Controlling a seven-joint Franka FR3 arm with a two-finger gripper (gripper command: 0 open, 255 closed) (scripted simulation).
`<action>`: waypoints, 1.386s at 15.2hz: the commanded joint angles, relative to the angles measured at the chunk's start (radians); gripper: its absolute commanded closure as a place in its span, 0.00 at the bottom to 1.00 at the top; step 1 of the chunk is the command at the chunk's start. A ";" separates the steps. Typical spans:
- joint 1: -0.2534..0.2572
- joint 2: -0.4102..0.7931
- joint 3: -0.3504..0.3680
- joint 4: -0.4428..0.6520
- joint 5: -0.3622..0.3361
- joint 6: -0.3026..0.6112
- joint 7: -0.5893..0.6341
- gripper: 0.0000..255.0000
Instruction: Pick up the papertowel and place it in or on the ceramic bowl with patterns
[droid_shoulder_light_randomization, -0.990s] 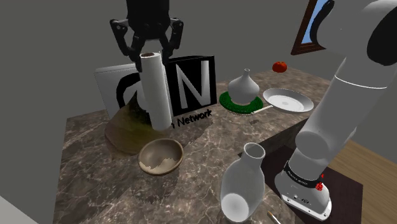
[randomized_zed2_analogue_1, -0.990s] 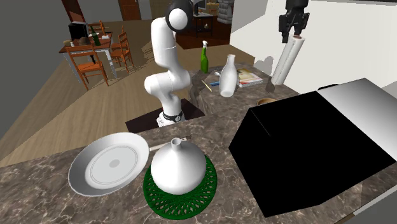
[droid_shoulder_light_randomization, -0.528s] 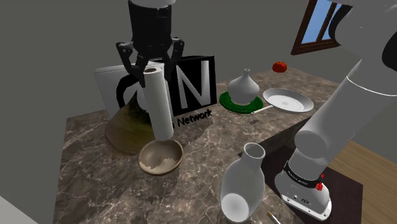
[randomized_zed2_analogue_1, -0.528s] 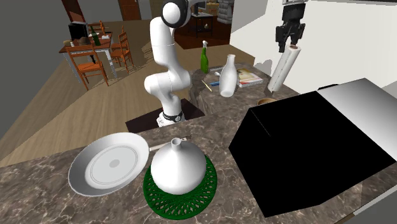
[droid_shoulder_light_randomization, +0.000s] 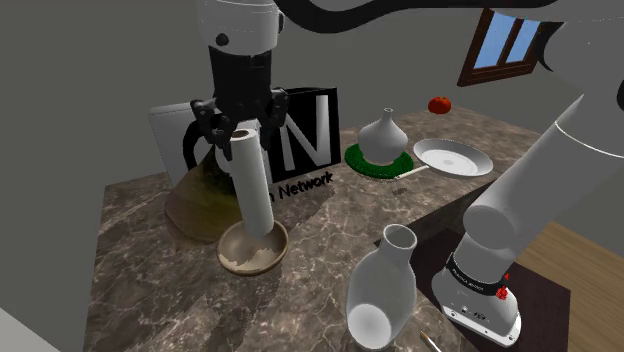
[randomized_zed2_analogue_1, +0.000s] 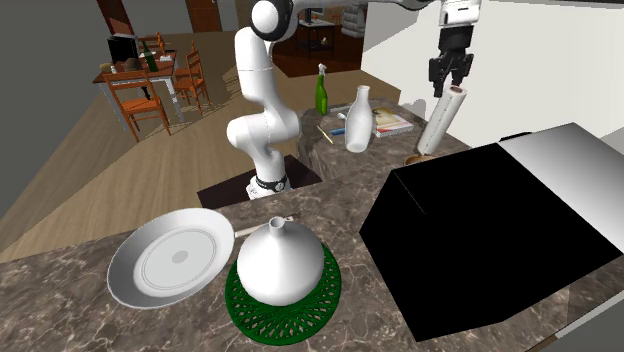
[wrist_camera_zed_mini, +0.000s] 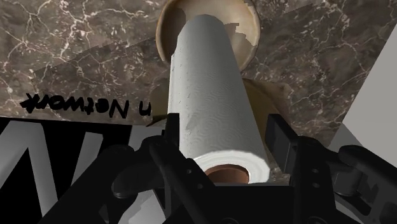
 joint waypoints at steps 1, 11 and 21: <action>0.004 -0.014 -0.009 -0.037 0.012 0.030 -0.006 1.00; 0.017 -0.046 -0.021 -0.172 0.038 0.146 -0.011 1.00; 0.017 -0.045 -0.021 -0.172 0.038 0.146 -0.011 0.00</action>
